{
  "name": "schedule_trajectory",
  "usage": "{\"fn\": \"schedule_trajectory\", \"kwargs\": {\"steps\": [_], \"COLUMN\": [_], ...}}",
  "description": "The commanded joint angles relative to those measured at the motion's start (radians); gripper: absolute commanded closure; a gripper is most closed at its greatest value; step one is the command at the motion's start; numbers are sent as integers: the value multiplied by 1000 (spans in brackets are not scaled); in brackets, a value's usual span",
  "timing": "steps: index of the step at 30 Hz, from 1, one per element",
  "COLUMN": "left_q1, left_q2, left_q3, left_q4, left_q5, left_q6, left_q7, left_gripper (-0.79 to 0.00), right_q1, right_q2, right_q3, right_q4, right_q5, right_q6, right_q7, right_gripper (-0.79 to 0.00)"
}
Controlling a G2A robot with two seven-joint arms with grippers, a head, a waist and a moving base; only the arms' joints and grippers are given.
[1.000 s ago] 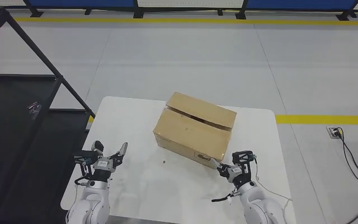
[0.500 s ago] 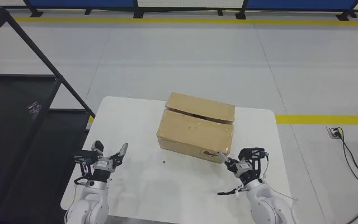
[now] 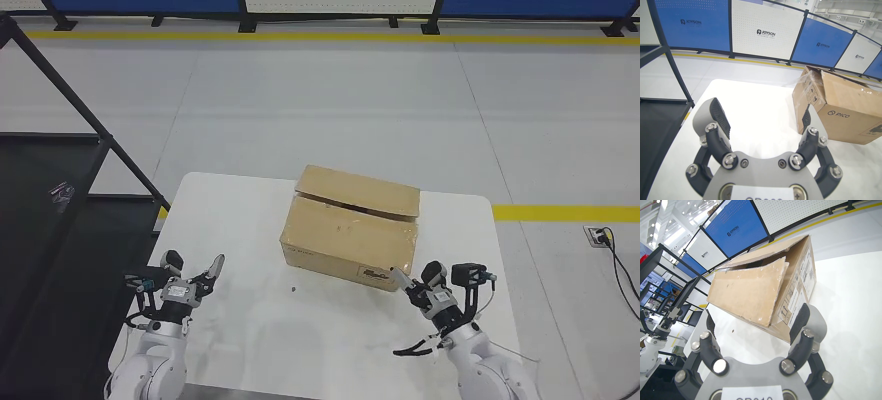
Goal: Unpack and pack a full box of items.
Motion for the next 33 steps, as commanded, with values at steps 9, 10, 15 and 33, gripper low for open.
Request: {"fn": "schedule_trajectory", "kwargs": {"steps": [9, 10, 15, 33], "left_q1": [-74, -87, -106, -163], "left_q2": [-7, -8, -7, -10], "left_q3": [38, 43, 44, 63], "left_q4": [71, 77, 92, 145], "left_q5": [-6, -12, -27, -44], "left_q6": [22, 17, -20, -22], "left_q7": [30, 34, 22, -4], "left_gripper": [-785, -785, -785, -785], "right_q1": [195, 218, 240, 436], "right_q2": [17, 19, 23, 33], "right_q3": [120, 131, 143, 98], "right_q4": [212, 247, 279, 574], "right_q5": [383, 423, 423, 638], "right_q6": [-408, -450, -455, -591], "right_q7": [130, 155, 179, 413], "right_gripper": [-785, -785, -785, -785]}}
